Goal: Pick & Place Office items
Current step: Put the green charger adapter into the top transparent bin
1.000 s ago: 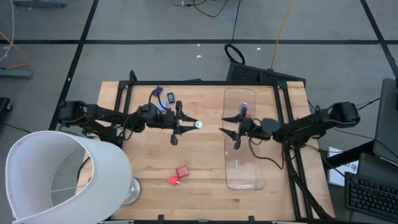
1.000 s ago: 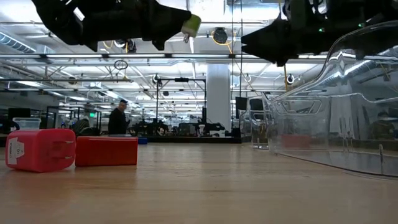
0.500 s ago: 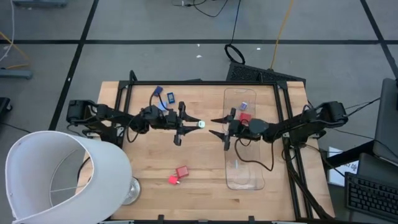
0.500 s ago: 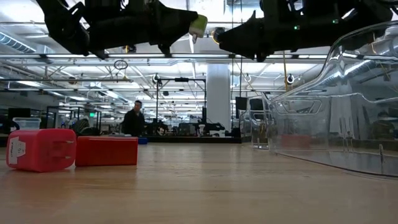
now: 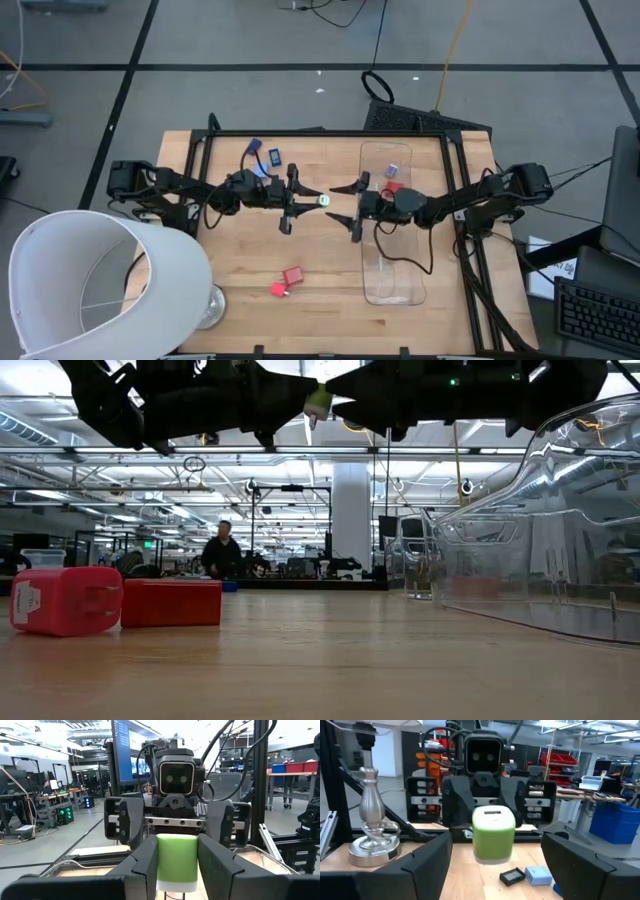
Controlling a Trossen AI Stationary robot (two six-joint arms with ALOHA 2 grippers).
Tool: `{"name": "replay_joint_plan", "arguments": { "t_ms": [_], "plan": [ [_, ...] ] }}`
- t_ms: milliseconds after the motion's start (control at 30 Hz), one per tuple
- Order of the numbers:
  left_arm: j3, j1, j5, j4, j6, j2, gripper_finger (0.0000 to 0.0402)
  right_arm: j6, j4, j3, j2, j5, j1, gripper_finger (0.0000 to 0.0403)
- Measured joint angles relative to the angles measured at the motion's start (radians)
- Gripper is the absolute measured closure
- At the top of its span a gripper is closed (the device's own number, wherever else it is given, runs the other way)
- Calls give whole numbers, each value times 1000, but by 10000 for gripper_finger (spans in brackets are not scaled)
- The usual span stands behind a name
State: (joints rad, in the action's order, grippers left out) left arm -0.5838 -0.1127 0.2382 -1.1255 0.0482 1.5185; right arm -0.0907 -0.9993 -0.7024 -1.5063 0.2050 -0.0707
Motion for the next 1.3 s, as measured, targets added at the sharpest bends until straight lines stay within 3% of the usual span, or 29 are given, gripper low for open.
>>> {"name": "replay_joint_plan", "arguments": {
  "t_ms": [767, 967, 1300],
  "plan": [
    [-79, 41, -2, 78, 28, 0, 290, 0, 3, -10, 0, -4, 1, 143],
    [-79, 42, 1, 78, 26, 0, 290, 3, -10, -10, 0, -79, 2, 175],
    [-79, 41, 0, 83, 25, 0, 290, 0, -5, -10, 0, -79, 2, 260]
  ]
}}
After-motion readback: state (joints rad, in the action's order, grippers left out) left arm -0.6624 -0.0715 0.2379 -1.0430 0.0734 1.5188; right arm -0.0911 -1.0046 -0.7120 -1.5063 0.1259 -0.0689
